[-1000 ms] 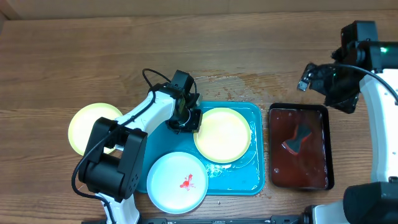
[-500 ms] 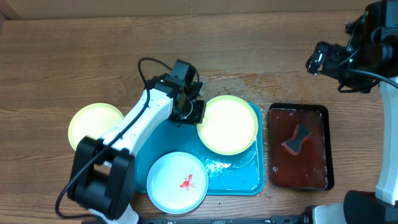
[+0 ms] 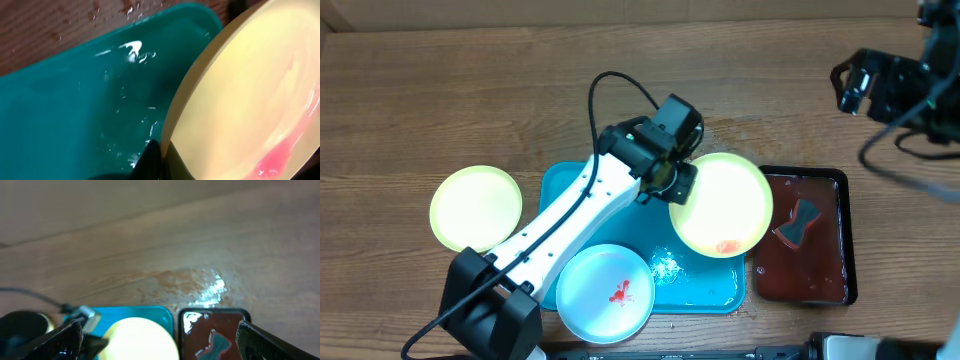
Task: Clean dirty plates on tray and stack at the side
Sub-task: 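Lift the cleaned yellow plate with the left gripper toward the dark tray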
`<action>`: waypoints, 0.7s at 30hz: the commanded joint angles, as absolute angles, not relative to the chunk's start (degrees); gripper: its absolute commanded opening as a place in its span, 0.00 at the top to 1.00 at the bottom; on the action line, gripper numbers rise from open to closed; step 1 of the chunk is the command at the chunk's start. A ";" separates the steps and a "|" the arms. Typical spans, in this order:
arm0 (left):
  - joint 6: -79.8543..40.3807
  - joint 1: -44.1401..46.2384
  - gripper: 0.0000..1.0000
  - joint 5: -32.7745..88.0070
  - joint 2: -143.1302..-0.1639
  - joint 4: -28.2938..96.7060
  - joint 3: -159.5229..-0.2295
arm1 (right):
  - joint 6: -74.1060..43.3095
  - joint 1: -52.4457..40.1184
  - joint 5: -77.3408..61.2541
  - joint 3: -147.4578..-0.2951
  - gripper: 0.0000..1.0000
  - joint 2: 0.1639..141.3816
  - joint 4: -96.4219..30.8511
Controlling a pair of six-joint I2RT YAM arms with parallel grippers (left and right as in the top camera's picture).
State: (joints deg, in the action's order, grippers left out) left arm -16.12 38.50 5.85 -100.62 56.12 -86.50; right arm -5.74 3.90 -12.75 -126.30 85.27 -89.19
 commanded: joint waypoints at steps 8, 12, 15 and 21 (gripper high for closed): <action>-18.00 40.71 0.96 2.46 -100.40 49.34 -90.00 | 0.27 3.49 -24.01 -128.25 0.00 73.73 -86.74; -17.96 42.48 0.96 1.23 -103.63 48.58 -92.42 | 0.27 3.49 -26.41 -128.25 0.00 71.44 -86.98; -17.10 44.36 0.96 0.45 -108.51 50.15 -97.62 | 0.34 3.49 -28.21 -128.25 0.00 70.22 -87.11; -16.47 47.57 0.96 -4.36 -118.54 57.23 -111.22 | 1.85 3.49 -30.33 -128.29 0.00 68.95 -87.99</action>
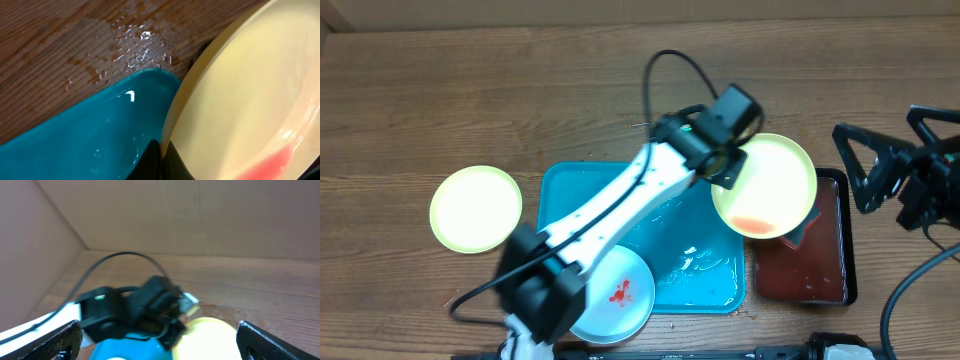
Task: Clean dirty plates on tray and stack at the side
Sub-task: 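Lift the cleaned yellow plate with the left gripper toward the dark tray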
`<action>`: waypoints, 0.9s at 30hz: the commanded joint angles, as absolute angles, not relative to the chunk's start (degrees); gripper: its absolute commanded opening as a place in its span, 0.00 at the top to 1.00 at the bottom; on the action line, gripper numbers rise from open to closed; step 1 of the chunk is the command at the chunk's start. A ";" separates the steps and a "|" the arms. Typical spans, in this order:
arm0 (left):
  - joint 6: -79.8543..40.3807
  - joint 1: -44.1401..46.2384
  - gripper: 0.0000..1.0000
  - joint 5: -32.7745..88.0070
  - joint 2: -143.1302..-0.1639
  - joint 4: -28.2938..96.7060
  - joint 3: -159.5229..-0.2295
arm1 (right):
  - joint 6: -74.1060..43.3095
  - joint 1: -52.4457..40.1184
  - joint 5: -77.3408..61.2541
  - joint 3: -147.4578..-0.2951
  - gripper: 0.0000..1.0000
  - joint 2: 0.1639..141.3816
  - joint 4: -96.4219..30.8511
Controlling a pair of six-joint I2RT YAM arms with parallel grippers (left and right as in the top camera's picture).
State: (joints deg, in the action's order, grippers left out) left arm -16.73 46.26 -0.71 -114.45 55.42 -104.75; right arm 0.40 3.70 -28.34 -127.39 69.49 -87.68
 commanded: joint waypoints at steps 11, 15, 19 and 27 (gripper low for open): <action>-14.00 49.21 0.96 -11.88 -123.24 61.69 -121.47 | 4.91 3.49 -32.10 -128.29 0.00 68.93 -89.08; -11.73 51.46 0.96 -17.45 -123.26 61.93 -121.47 | 4.99 3.49 -32.73 -128.33 0.00 68.77 -87.37; -10.15 54.63 0.96 -23.29 -123.26 61.21 -121.47 | 4.99 3.49 -32.73 -128.33 0.00 68.73 -87.13; -6.85 60.53 0.96 -36.14 -123.26 59.44 -121.47 | 4.97 3.49 -32.73 -128.33 0.00 68.73 -87.13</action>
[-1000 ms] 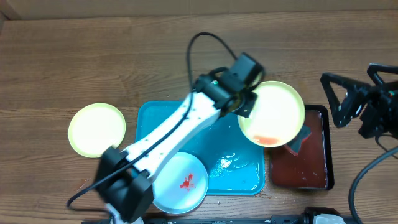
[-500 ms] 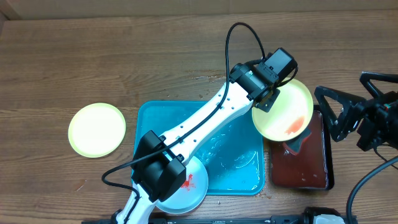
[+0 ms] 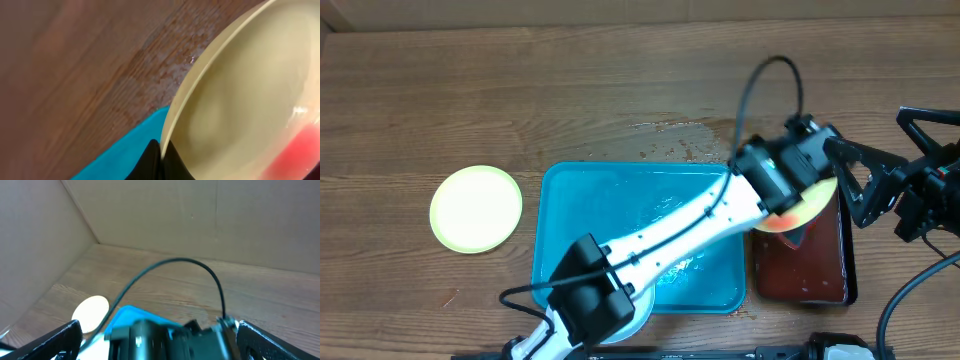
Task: Clean dirty plates on tray and stack at the side
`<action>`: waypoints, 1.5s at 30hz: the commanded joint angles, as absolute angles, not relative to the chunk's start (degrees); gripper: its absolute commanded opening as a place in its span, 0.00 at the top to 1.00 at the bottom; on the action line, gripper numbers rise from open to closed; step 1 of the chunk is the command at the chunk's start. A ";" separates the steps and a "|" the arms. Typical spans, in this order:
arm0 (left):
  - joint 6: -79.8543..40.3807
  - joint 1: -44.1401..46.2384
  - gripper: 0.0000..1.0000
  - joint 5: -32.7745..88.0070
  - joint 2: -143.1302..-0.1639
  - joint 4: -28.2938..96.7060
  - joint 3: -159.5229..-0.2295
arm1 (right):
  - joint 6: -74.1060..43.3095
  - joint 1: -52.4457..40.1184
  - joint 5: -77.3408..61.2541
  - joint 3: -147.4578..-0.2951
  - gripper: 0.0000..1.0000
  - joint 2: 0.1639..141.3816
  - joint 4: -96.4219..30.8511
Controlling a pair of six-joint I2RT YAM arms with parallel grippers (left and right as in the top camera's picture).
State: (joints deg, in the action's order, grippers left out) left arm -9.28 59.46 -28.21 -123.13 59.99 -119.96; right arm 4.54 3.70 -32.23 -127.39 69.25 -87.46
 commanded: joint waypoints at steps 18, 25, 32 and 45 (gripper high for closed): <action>10.09 66.35 0.96 -50.35 -123.46 48.49 -121.47 | 4.97 3.49 -32.75 -128.35 0.00 68.71 -87.13; 14.63 67.16 0.96 -51.18 -123.48 47.44 -121.34 | 4.95 3.49 -32.77 -128.35 0.00 68.71 -87.13; 20.51 67.22 0.96 -51.64 -123.48 45.34 -121.30 | 4.95 3.49 -33.26 -128.35 0.00 68.71 -87.13; 22.74 68.66 0.96 -52.58 -123.50 43.00 -121.27 | 4.73 3.49 -33.21 -128.35 0.00 68.73 -87.18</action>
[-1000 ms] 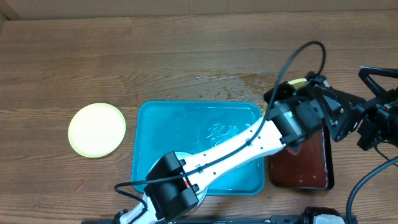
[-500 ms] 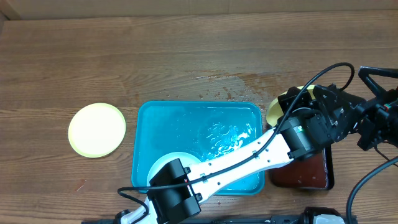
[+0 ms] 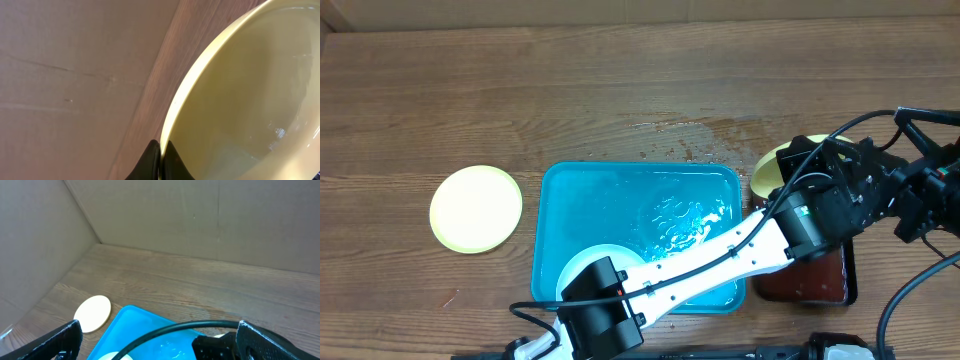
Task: Clean dirty plates on tray and stack at the side
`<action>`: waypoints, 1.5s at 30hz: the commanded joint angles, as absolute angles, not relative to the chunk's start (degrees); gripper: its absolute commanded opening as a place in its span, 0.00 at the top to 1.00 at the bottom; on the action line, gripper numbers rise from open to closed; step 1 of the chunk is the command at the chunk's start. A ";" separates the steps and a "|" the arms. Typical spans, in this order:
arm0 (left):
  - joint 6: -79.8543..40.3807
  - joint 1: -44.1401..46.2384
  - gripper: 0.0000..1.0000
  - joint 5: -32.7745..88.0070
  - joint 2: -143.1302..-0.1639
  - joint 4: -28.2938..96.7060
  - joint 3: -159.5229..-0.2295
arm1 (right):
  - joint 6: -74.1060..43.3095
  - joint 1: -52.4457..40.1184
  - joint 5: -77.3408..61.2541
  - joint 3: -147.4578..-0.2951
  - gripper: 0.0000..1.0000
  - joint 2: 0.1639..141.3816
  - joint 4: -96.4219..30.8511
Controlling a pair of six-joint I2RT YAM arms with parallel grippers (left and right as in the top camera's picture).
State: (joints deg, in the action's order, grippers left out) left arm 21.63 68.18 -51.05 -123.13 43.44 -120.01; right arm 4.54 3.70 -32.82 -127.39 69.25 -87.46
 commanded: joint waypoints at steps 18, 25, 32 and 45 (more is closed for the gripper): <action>22.26 69.10 0.96 -54.43 -124.40 43.03 -121.27 | 4.73 3.49 -33.19 -128.33 0.00 68.73 -87.81; 19.97 69.14 0.96 -53.65 -124.40 43.18 -121.27 | 4.73 3.49 -33.19 -128.33 0.00 68.73 -87.83; 13.30 69.12 0.96 -29.19 -124.40 50.19 -121.27 | 4.75 3.49 -33.17 -128.33 0.00 68.73 -88.01; 14.35 67.85 0.96 -44.10 -124.40 50.63 -121.27 | 4.73 3.49 -33.19 -128.33 0.00 68.73 -88.31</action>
State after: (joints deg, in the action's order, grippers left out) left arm 14.31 68.18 -51.99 -123.87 48.51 -120.11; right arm 4.54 3.70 -32.80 -127.39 69.25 -88.36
